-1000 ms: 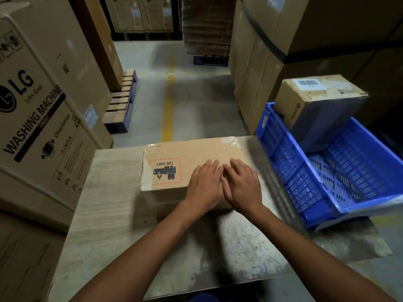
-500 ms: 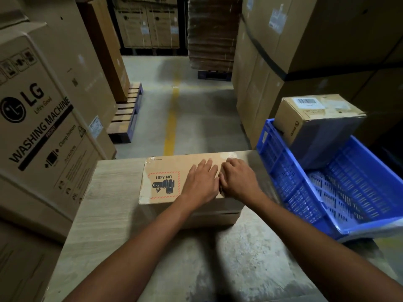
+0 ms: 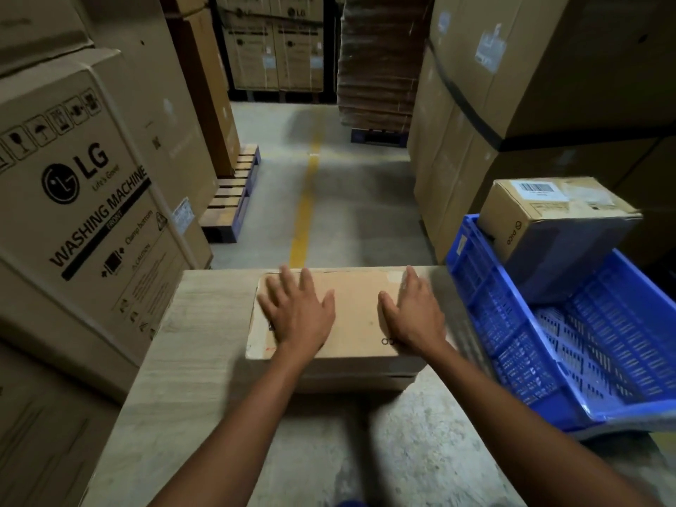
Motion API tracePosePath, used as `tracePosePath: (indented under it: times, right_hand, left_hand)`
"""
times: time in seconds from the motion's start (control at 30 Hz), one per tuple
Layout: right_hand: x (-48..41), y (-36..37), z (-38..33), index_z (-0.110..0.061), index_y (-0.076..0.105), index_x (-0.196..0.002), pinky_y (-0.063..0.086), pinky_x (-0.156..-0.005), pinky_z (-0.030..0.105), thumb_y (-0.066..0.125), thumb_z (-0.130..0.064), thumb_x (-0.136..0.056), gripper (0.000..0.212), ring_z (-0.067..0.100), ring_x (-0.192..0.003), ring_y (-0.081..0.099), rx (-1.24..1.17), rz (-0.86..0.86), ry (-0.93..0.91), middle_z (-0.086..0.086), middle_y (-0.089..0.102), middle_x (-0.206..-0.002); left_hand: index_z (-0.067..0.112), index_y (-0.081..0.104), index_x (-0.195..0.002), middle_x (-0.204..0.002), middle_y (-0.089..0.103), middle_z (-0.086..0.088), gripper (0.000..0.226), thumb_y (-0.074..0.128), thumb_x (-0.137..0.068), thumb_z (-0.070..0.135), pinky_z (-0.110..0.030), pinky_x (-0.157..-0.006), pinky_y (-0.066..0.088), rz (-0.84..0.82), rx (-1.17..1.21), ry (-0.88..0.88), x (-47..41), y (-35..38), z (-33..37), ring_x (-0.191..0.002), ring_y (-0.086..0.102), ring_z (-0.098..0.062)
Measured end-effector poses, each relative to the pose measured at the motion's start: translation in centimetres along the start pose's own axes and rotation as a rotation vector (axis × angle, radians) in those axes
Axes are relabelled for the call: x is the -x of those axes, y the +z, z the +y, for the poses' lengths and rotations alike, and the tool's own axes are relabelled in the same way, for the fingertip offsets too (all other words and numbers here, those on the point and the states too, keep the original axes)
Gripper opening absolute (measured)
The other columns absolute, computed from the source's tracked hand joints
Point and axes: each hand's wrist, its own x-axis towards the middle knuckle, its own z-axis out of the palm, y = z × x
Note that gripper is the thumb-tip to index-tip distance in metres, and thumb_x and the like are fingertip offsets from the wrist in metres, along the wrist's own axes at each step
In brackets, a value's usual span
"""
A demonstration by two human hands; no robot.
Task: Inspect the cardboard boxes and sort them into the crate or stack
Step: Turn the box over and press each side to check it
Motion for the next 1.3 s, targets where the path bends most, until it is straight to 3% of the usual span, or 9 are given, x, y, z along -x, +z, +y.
tracePosePath:
  times: [0.13,0.27,0.57,0.77,0.97,1.1,1.17,1.23,1.3]
  right_hand:
    - [1.7,-0.4,0.5,-0.033,0.008,-0.159,0.048,-0.092,0.047,0.043,-0.062,-0.097,0.077,0.036,-0.122,0.055,-0.008,0.012,0.009,0.014,0.041,-0.147]
    - [3.4,-0.4,0.7,-0.04,0.011,-0.158,0.051,-0.085,0.045,0.044,-0.061,-0.097,0.073,0.034,-0.109,0.059,0.003,0.066,-0.008,0.015,0.044,-0.135]
    - [4.4,-0.1,0.5,-0.03,0.032,-0.145,0.053,-0.086,0.044,0.064,-0.055,-0.089,0.069,0.031,-0.114,0.054,-0.318,0.222,-0.019,0.014,0.036,-0.137]
    - [6.7,2.4,1.1,-0.018,0.044,-0.116,0.044,-0.076,0.031,0.064,-0.051,-0.091,0.046,0.018,-0.094,0.053,-0.387,0.201,0.038,0.006,0.038,-0.125]
    - [9.6,6.6,2.9,-0.02,0.044,-0.101,0.051,-0.075,0.035,0.067,-0.048,-0.086,0.039,0.029,-0.08,0.062,-0.347,0.153,0.174,0.003,0.032,-0.118]
    - [11.5,7.8,3.8,-0.019,0.047,-0.106,0.049,-0.079,0.036,0.065,-0.044,-0.089,0.035,0.031,-0.097,0.057,-0.293,0.112,0.183,0.008,0.037,-0.125]
    - [12.2,8.2,3.4,-0.016,0.051,-0.108,0.047,-0.094,0.045,0.062,-0.042,-0.091,0.033,0.037,-0.118,0.051,-0.15,0.154,0.148,0.016,0.042,-0.133]
    - [12.6,8.6,2.2,-0.014,0.056,-0.107,0.033,-0.111,0.057,0.063,-0.035,-0.091,0.027,0.04,-0.14,0.035,0.026,0.204,0.05,0.023,0.039,-0.147]
    - [13.2,9.3,0.5,-0.014,0.059,-0.105,0.03,-0.113,0.057,0.063,-0.03,-0.09,0.022,0.039,-0.147,0.028,0.077,0.192,-0.157,0.023,0.034,-0.155]
  left_hand:
    - [0.033,0.022,-0.155,-0.165,-0.004,-0.017,0.068,0.027,-0.096,0.066,-0.065,-0.113,0.015,0.006,0.012,-0.107,0.5,-0.4,-1.5,-0.148,0.004,-0.047]
    - [0.03,0.035,-0.149,-0.163,0.007,-0.014,0.06,0.031,-0.098,0.062,-0.055,-0.102,0.033,-0.031,0.151,-0.187,0.1,-2.2,-2.3,-0.134,0.028,-0.043]
    - [0.019,0.062,-0.117,-0.149,0.033,-0.009,0.037,0.036,-0.104,0.042,-0.045,-0.096,0.037,0.158,0.532,-0.036,1.9,-4.7,-3.6,-0.131,0.033,-0.032]
    - [0.015,0.061,-0.096,-0.146,0.041,-0.011,0.02,0.048,-0.101,0.03,-0.034,-0.092,0.031,0.157,0.612,0.023,4.0,-0.6,-7.6,-0.13,0.034,-0.033]
    - [0.015,0.062,-0.11,-0.153,0.031,-0.012,0.021,0.051,-0.1,0.03,-0.035,-0.1,0.026,0.033,0.54,0.026,8.3,4.6,-10.4,-0.134,0.028,-0.033]
    - [0.016,0.06,-0.123,-0.157,0.027,-0.014,0.028,0.051,-0.1,0.029,-0.044,-0.104,0.03,-0.007,0.456,0.078,10.2,6.2,-11.3,-0.131,0.03,-0.038]
    - [0.014,0.06,-0.127,-0.156,0.03,-0.015,0.031,0.056,-0.098,0.025,-0.048,-0.101,0.037,-0.011,0.401,0.098,10.7,6.2,-11.6,-0.125,0.033,-0.037]
    - [0.012,0.065,-0.121,-0.147,0.044,-0.017,0.031,0.056,-0.096,0.026,-0.051,-0.093,0.045,0.053,0.283,0.143,11.2,5.7,-11.7,-0.121,0.038,-0.036]
    - [0.011,0.068,-0.11,-0.133,0.056,-0.016,0.033,0.048,-0.093,0.03,-0.049,-0.088,0.049,0.12,0.208,0.241,11.5,5.2,-11.7,-0.12,0.046,-0.034]
